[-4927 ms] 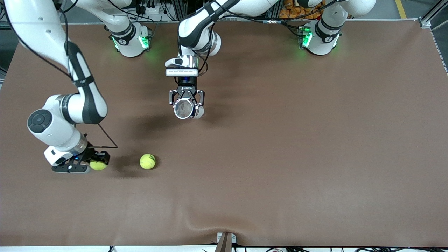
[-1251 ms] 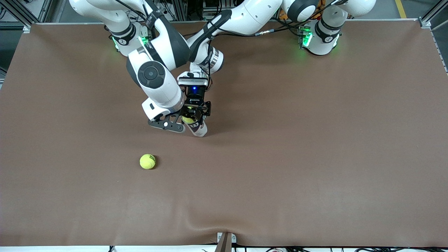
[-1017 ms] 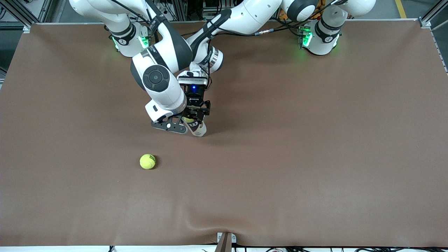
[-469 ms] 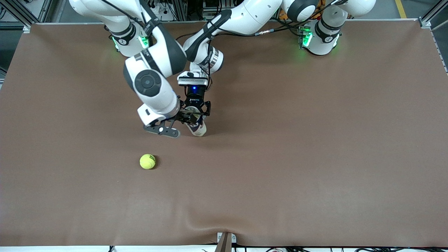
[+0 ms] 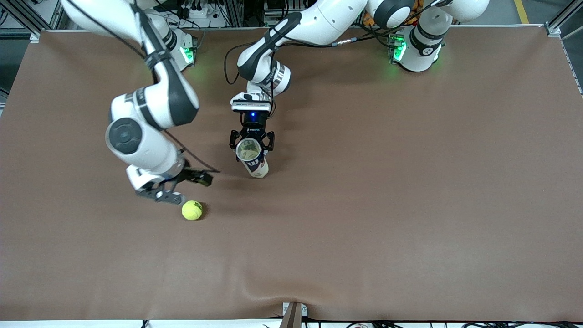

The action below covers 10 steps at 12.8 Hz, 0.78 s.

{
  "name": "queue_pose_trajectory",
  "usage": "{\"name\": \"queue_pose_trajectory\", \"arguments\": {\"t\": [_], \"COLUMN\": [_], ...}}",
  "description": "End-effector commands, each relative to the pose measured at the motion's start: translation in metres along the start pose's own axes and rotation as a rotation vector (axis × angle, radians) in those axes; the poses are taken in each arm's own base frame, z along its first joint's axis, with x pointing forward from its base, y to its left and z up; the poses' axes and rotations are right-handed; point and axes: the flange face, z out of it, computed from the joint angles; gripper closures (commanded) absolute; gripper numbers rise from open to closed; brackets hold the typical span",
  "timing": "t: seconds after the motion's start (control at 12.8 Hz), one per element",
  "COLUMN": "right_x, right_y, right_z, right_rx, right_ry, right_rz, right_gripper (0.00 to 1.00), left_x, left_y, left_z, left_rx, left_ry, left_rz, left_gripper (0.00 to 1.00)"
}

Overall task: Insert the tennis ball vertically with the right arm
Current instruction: 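Move the right gripper down to the second tennis ball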

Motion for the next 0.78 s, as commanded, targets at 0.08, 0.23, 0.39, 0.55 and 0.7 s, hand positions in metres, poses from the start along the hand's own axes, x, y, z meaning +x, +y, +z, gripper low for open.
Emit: {"name": "queue_pose_trajectory", "arguments": {"t": [0.08, 0.23, 0.39, 0.55, 0.7], "right_x": [0.023, 0.030, 0.035, 0.037, 0.036], "right_y": [0.010, 0.010, 0.011, 0.013, 0.013], "right_z": [0.034, 0.059, 0.088, 0.117, 0.133], "right_rx": [0.023, 0.029, 0.032, 0.027, 0.022], "right_ry": [0.064, 0.097, 0.119, 0.130, 0.128], "right_rz": [-0.068, -0.069, -0.091, -0.093, -0.096], "right_gripper": [0.00, 0.00, 0.00, 0.00, 0.00], "left_x": [0.004, 0.004, 0.002, 0.003, 0.003], "left_y": [0.002, 0.002, 0.002, 0.001, 0.001], "left_z": [0.003, 0.003, 0.002, 0.003, 0.003], "left_rx": [-0.008, -0.007, -0.007, -0.005, -0.002], "left_ry": [0.031, 0.030, 0.028, 0.029, 0.032], "left_rz": [-0.026, -0.026, -0.025, -0.025, -0.025], "left_gripper": [0.20, 0.20, 0.20, 0.20, 0.20]}}
